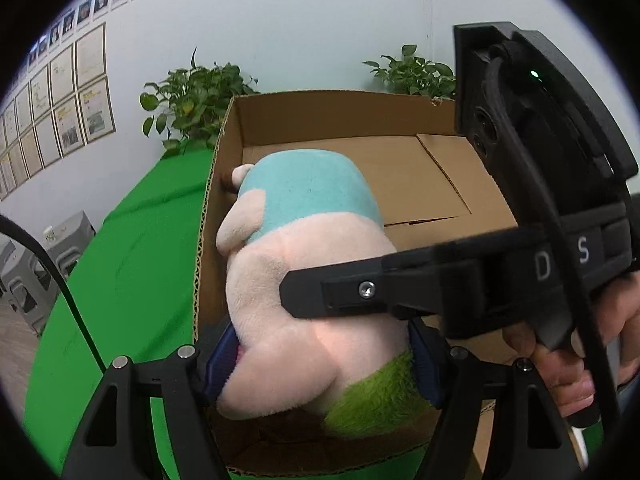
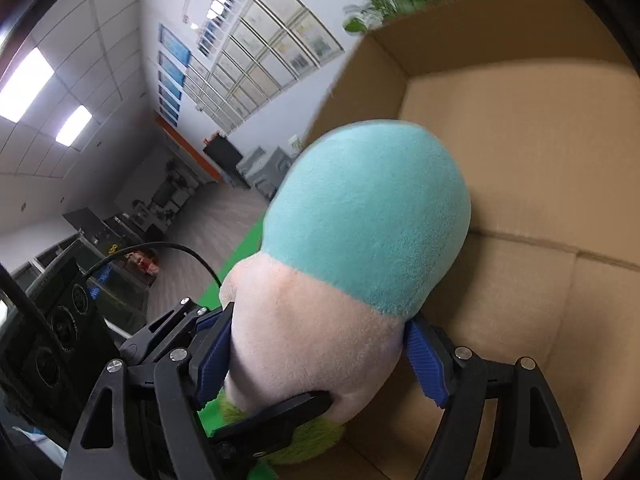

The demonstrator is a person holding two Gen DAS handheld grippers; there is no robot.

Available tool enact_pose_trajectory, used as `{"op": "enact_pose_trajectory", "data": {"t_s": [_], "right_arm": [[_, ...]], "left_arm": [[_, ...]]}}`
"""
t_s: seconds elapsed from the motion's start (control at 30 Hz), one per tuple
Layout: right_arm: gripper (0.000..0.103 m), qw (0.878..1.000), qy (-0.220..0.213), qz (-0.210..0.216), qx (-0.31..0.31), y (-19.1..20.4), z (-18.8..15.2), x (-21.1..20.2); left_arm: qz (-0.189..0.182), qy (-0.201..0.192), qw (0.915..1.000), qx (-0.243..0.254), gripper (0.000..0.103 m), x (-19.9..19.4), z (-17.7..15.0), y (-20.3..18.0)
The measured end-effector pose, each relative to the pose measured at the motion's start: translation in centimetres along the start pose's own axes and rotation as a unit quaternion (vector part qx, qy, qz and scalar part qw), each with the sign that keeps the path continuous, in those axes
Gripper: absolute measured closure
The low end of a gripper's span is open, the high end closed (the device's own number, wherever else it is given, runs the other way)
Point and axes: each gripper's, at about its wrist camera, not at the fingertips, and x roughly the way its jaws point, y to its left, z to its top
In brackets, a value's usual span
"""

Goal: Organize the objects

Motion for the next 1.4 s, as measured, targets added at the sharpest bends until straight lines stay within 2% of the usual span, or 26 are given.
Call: {"op": "enact_pose_trajectory", "data": {"t_s": [0.03, 0.13, 0.23, 0.27, 0.3, 0.37, 0.47, 0.6, 0.67, 0.77, 0.87, 0.93, 0.97, 1.03, 1.1, 1.13, 1.17, 1.2, 1.27, 1.37, 1.4], "right_arm": [[0.027, 1.0, 0.003, -0.001, -0.004, -0.1, 0.2, 0.3], [0.017, 1.0, 0.029, -0.004, 0.001, -0.4, 0.4, 1.2], [0.009, 0.998, 0.063, -0.015, 0.008, -0.6, 0.7, 2.9], [0.003, 0.998, 0.066, -0.022, 0.012, -0.7, 0.8, 3.2], [0.001, 0.997, 0.065, -0.028, 0.017, -0.8, 0.9, 3.3], [0.001, 0.997, 0.057, -0.033, 0.027, -0.9, 1.0, 2.9], [0.001, 0.997, 0.039, -0.068, 0.027, -1.0, 1.7, 1.8], [0.001, 0.994, 0.025, -0.097, 0.046, -1.3, 2.8, 1.4], [0.01, 0.994, 0.036, -0.093, 0.051, -1.2, 3.0, 2.2], [0.032, 0.996, 0.03, -0.058, 0.052, -0.6, 3.1, 3.5], [0.037, 0.998, 0.02, -0.063, 0.018, 1.1, 4.1, 4.3], [0.037, 0.998, 0.019, -0.052, 0.024, 1.3, 3.7, 4.7], [0.038, 0.998, 0.018, -0.048, 0.028, 1.5, 3.9, 4.8], [0.038, 0.998, 0.015, -0.05, 0.019, 1.8, 4.1, 5.3], [0.032, 0.998, 0.011, -0.054, 0.019, 1.7, 4.2, 5.5], [0.021, 0.997, 0.006, -0.062, 0.035, 1.2, 4.4, 5.7], [0.006, 0.996, 0.001, -0.074, 0.052, 1.0, 4.6, 5.5], [0.003, 0.994, -0.007, -0.082, 0.072, 0.6, 4.6, 5.5], [0.003, 0.992, -0.019, -0.074, 0.098, -0.3, 3.9, 4.9], [0.0, 0.988, 0.001, -0.122, 0.091, 1.3, 3.9, 5.8], [0.0, 0.988, 0.007, -0.121, 0.092, 1.3, 3.4, 5.9]], "left_arm": [[-0.003, 0.001, 1.0, -0.002, 0.024, -0.3, 0.0, 0.0], [0.001, 0.017, 0.9998, -0.001, 0.019, -0.8, 0.0, 0.2], [0.006, 0.025, 0.9997, -0.003, 0.018, -2.1, -0.7, 0.6], [0.003, 0.025, 0.9997, -0.005, 0.019, -2.2, -0.6, 1.0], [-0.003, 0.019, 0.9998, -0.007, 0.019, -3.1, -1.0, 1.2], [-0.016, 0.007, 0.9998, -0.013, 0.018, -4.1, -1.2, 1.9], [0.009, 0.0, 0.9997, -0.022, 0.018, -5.3, -1.7, 2.7], [0.005, 0.006, 0.9991, -0.042, 0.018, -5.3, -2.1, 3.9], [-0.001, 0.009, 0.999, -0.044, 0.018, -4.8, -2.0, 4.3], [-0.008, 0.024, 0.9987, -0.044, 0.018, -3.8, -2.1, 4.5], [-0.048, 0.026, 0.9968, -0.058, 0.02, -3.5, -2.3, 4.9], [-0.076, 0.028, 0.9945, -0.067, 0.022, -3.3, -2.4, 4.9], [-0.082, 0.03, 0.9939, -0.067, 0.023, -3.3, -2.6, 4.8], [-0.071, 0.028, 0.9956, -0.054, 0.023, -3.1, -2.6, 4.3], [-0.065, 0.028, 0.9965, -0.045, 0.023, -2.9, -2.5, 3.9], [-0.066, 0.029, 0.9964, -0.045, 0.023, -2.9, -2.5, 3.8], [-0.069, 0.029, 0.9961, -0.047, 0.023, -2.9, -2.4, 3.7], [-0.07, 0.031, 0.9958, -0.05, 0.023, -2.9, -2.4, 3.8], [-0.07, 0.03, 0.9959, -0.049, 0.026, -3.0, -2.5, 3.6], [-0.07, 0.031, 0.996, -0.045, 0.027, -3.0, -2.7, 3.7], [-0.07, 0.031, 0.996, -0.045, 0.027, -3.0, -2.8, 3.7]]}}
